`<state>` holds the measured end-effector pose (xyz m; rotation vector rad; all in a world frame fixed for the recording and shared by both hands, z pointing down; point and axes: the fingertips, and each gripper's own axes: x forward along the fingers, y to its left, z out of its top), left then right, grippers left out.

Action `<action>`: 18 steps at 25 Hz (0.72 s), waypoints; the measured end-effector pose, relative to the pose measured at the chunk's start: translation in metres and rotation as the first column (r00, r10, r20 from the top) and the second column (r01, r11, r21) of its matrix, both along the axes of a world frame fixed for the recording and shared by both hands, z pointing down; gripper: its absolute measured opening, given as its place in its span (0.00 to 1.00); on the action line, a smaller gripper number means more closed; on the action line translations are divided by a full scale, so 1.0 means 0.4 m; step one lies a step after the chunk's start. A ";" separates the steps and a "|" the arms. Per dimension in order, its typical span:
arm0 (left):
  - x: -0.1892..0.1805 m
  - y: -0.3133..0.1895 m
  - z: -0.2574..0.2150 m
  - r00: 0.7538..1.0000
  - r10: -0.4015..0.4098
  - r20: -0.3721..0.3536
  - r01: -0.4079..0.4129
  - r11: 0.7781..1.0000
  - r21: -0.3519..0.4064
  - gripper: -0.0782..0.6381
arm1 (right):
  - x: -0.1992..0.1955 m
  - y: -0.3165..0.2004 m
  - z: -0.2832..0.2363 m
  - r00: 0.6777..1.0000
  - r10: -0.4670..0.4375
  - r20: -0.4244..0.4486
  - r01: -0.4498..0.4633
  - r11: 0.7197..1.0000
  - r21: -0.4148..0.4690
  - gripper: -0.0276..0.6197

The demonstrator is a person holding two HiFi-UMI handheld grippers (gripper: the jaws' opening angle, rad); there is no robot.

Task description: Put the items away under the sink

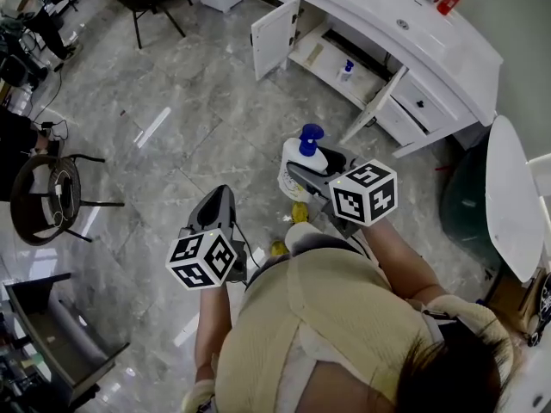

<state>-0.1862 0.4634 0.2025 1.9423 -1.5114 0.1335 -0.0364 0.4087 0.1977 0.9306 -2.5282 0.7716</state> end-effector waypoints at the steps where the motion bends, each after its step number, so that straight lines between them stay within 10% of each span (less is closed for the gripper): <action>1: 0.006 -0.024 -0.001 1.000 0.002 0.004 -0.002 1.000 -0.001 0.18 | 0.000 -0.021 -0.002 1.000 -0.006 0.005 0.006 1.000 0.000 0.48; 18: 0.169 -0.319 0.017 1.000 0.011 0.009 -0.010 0.999 -0.035 0.18 | 0.112 -0.297 0.019 0.997 -0.058 0.059 0.059 0.998 -0.020 0.48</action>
